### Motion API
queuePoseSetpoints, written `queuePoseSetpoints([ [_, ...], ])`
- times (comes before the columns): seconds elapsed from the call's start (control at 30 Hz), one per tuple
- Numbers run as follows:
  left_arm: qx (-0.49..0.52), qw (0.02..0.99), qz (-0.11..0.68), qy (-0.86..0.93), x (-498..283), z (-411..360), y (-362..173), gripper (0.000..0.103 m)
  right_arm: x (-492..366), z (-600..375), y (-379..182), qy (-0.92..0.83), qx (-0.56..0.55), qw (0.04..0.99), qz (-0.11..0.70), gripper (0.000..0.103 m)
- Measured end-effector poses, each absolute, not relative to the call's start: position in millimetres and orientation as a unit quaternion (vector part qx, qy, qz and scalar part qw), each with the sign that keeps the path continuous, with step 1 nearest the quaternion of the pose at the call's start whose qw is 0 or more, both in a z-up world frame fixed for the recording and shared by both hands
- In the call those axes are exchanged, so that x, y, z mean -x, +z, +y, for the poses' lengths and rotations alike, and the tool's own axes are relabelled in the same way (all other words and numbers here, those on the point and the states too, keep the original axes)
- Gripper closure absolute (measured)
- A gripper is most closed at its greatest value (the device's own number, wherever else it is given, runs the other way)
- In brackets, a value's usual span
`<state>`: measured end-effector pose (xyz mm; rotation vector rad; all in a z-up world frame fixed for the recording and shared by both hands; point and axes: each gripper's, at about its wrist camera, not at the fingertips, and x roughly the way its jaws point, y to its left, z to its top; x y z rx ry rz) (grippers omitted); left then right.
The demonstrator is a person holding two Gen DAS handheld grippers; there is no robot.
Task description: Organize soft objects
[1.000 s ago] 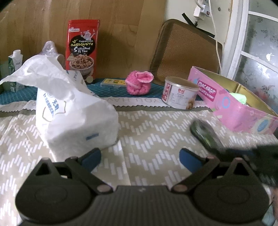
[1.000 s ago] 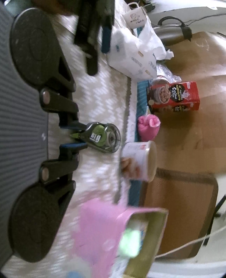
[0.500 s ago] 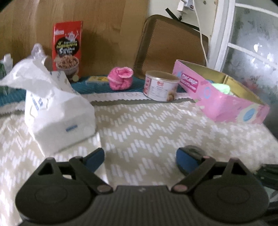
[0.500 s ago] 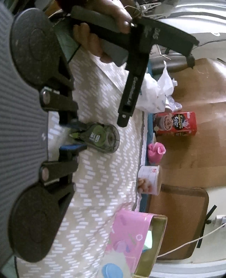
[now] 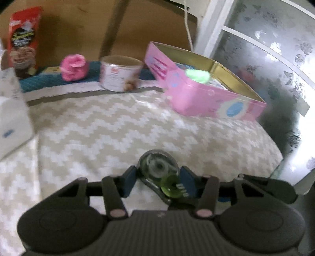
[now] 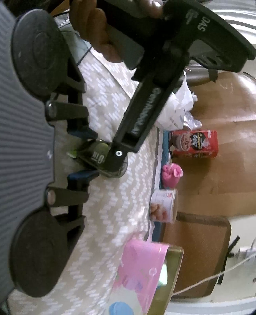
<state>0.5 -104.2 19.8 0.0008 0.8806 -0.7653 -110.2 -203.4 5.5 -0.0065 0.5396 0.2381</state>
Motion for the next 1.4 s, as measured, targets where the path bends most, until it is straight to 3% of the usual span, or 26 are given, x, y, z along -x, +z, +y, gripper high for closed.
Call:
queuePoseSetpoints([
  [0.27,-0.040,0.799,0.412,-0.435,11,-196,17,0.051,148,-251,8,0.035,-0.012,0.968,0.248,0.066],
  [0.33,-0.052,0.790,0.407,-0.455,16,-221,17,0.041,158,-268,8,0.006,-0.025,0.970,0.243,0.066],
  [0.4,-0.071,0.785,0.399,-0.468,23,-246,15,0.021,168,-286,8,-0.018,-0.042,0.970,0.239,0.066],
  [0.47,-0.096,0.786,0.384,-0.475,31,-270,13,0.023,178,-300,9,-0.037,-0.055,0.970,0.233,0.066],
  [0.5,-0.104,0.781,0.380,-0.485,36,-280,13,0.033,181,-305,8,-0.046,-0.058,0.970,0.231,0.066],
  [0.63,-0.116,0.786,0.371,-0.481,39,-302,18,0.046,191,-321,8,-0.067,-0.074,0.971,0.217,0.066],
  [1.03,-0.067,0.833,0.300,-0.459,-33,-329,93,0.046,143,-346,58,-0.091,-0.012,0.993,0.068,0.067],
  [1.27,-0.051,0.849,0.334,-0.405,-82,-344,74,0.042,73,-370,50,-0.112,-0.030,0.988,0.104,0.066],
  [1.37,-0.035,0.852,0.333,-0.403,-80,-328,77,0.042,52,-375,41,-0.143,-0.015,0.982,0.123,0.053],
  [1.4,-0.031,0.852,0.326,-0.409,-75,-321,80,0.042,52,-374,42,-0.157,-0.014,0.979,0.126,0.053],
])
